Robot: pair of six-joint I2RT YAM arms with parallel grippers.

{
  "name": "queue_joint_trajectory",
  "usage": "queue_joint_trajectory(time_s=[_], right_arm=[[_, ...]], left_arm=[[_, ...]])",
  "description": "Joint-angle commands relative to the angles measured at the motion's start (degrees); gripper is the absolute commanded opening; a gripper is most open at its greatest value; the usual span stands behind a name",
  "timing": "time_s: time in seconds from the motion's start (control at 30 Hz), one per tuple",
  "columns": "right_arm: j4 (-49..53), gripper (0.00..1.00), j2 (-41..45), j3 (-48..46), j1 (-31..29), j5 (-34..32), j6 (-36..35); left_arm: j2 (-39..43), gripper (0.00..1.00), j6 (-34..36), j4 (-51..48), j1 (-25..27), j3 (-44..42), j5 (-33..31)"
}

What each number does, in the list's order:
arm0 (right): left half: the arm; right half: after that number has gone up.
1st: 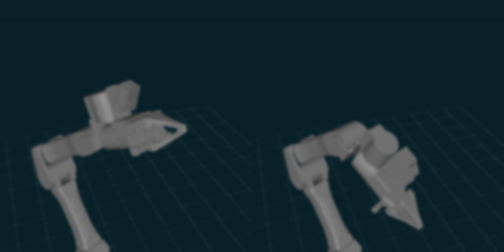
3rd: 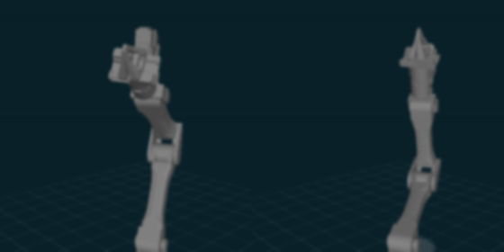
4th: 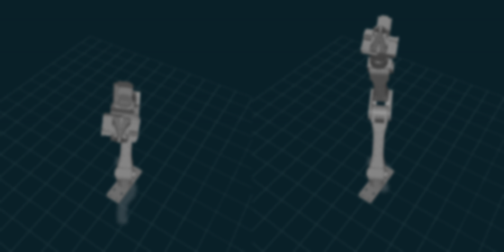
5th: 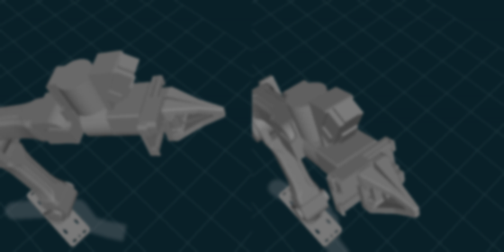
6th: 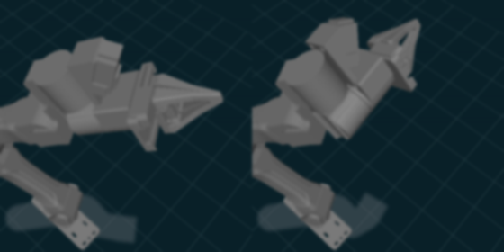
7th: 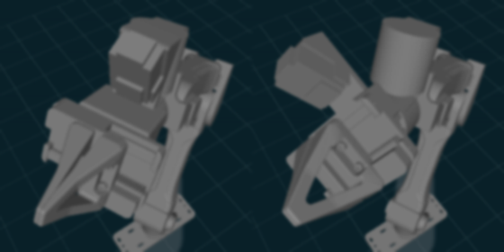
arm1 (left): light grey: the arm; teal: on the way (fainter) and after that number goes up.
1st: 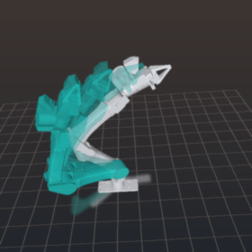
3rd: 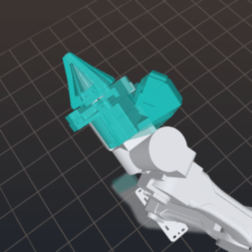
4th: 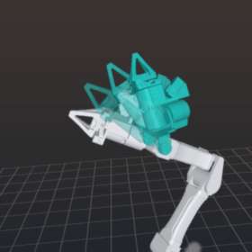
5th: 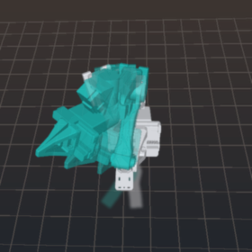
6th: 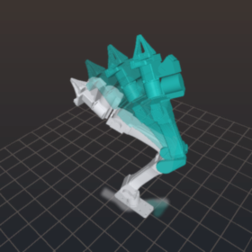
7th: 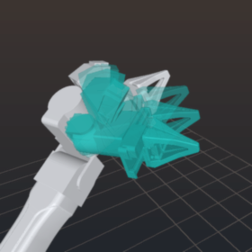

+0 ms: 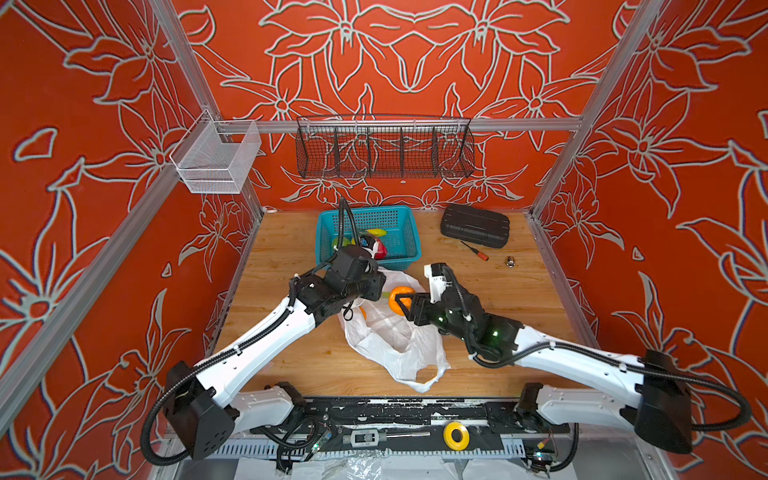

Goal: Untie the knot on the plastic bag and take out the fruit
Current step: 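Lift the orange out of the bag with the right gripper, then pass the orange from the right gripper into the left gripper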

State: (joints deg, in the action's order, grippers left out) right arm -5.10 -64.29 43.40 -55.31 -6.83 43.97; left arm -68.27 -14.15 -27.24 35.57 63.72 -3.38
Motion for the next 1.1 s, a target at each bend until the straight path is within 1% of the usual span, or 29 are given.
queue_joint_trajectory(time_s=[0.0,0.07,0.13,0.2,0.27,0.3,0.33,0.4,0.47,0.53,0.6,0.7,0.9,0.97,1.07], right_arm=[[6.7,0.46,2.5,2.5,3.7,-0.2,-3.0],[7.4,0.46,3.3,3.6,6.3,2.9,-3.8],[7.8,0.46,3.8,4.9,8.3,5.6,-4.5],[8.1,0.46,3.8,6.3,10.9,9.7,-4.8],[9.1,0.46,3.0,8.3,13.0,14.1,-4.3],[9.8,0.46,2.5,9.4,14.2,16.4,-3.7],[10.3,0.46,2.2,10.3,15.2,18.2,-3.0],[10.2,0.46,1.6,11.5,17.0,22.4,-1.6],[9.2,0.46,1.2,12.1,18.2,25.9,-0.1],[7.8,0.46,1.0,12.4,19.0,28.9,1.2],[6.8,0.46,0.7,12.7,19.4,31.4,2.1],[5.8,0.46,0.6,12.9,19.5,33.4,2.7],[3.5,0.46,1.3,12.8,19.6,35.6,3.6],[3.4,0.46,1.5,12.6,19.5,35.7,3.5],[3.4,0.46,1.6,12.3,19.5,35.6,3.7]], left_arm=[[4.0,0.52,6.4,5.8,-0.2,-1.5,5.1],[6.2,0.55,10.6,9.4,-0.2,-3.4,9.0],[8.5,0.59,16.6,14.0,-0.1,-6.2,14.0],[10.7,0.67,25.4,20.1,0.3,-10.2,19.3],[11.2,0.71,32.5,24.3,1.0,-13.1,22.1],[13.1,0.73,35.5,25.9,1.2,-14.0,22.8],[13.2,0.75,37.7,26.6,1.5,-14.1,23.3],[12.5,0.83,41.5,27.5,1.7,-13.6,23.9],[12.2,0.91,43.7,28.7,1.7,-12.8,24.6],[9.1,0.98,45.2,29.7,1.8,-11.6,25.4],[7.5,0.99,46.4,29.9,1.9,-9.9,27.0],[4.9,0.99,47.7,30.0,2.2,-7.4,27.9],[0.3,1.0,50.6,30.4,3.1,-5.2,28.1],[-0.9,0.98,50.9,29.9,3.3,-4.4,28.4],[-1.9,0.92,50.6,29.8,3.6,-3.9,28.8]])
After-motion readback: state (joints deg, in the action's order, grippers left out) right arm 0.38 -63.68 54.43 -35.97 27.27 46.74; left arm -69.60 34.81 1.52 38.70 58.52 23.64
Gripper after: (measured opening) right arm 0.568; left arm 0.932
